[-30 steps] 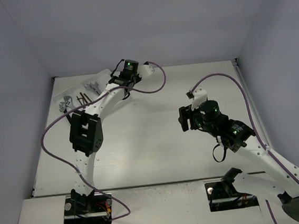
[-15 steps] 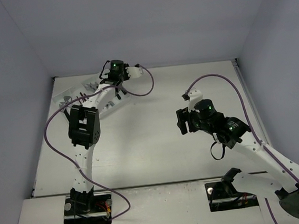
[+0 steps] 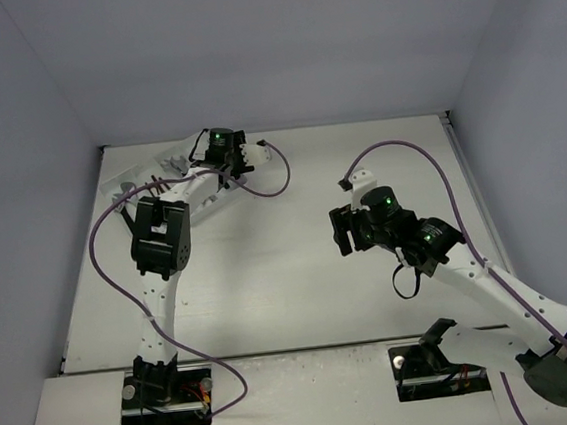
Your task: Sort the tools into containers
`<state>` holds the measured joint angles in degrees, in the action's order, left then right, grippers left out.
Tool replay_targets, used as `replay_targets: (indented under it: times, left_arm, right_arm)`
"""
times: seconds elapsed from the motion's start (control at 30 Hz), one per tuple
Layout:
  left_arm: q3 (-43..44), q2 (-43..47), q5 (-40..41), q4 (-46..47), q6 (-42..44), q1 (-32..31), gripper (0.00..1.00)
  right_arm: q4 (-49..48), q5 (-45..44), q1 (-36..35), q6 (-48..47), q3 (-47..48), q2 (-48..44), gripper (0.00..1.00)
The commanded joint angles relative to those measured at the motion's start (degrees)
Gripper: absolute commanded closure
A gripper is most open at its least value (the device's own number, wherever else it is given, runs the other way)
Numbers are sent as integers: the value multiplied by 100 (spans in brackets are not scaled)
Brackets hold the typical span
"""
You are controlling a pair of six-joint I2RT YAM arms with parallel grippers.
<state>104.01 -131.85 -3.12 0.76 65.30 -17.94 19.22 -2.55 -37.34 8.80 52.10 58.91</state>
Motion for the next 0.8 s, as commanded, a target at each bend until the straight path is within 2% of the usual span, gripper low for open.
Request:
replay_targets:
  times: [0.0, 0.1, 0.13, 0.33, 0.47, 0.6, 0.7, 0.77]
  left_arm:
    - [21, 673, -189, 387, -309, -24, 37]
    - [-186, 1033, -225, 435, -523, -85, 34]
    - [-264, 1158, -159, 444, -580, -143, 21]
    - [-1033, 2406, -30, 565, -1520, -303, 20]
    - [-1470, 3441, 250, 533, -2836, -393, 19]
    - [-1717, 4689, 935, -342, -5006, -399, 15]
    - [-1914, 5432, 1277, -1379, -6036, -401, 15]
    - [-2185, 5836, 1496, -1835, -6426, -404, 15]
  right_arm:
    - [-68, -97, -19, -69, 287, -105, 35]
    - [-57, -174, -10, -117, 302, -208, 35]
    - [-42, -231, -9, -135, 311, -245, 35]
    - [-25, -495, 33, -212, 379, -551, 35]
    - [10, -650, 60, -159, 440, -688, 34]
    - [55, -1186, 113, 3, 512, -886, 27]
    - [55, -1602, 141, 94, 595, -1054, 16]
    - [56, -1915, 150, 141, 654, -1216, 7]
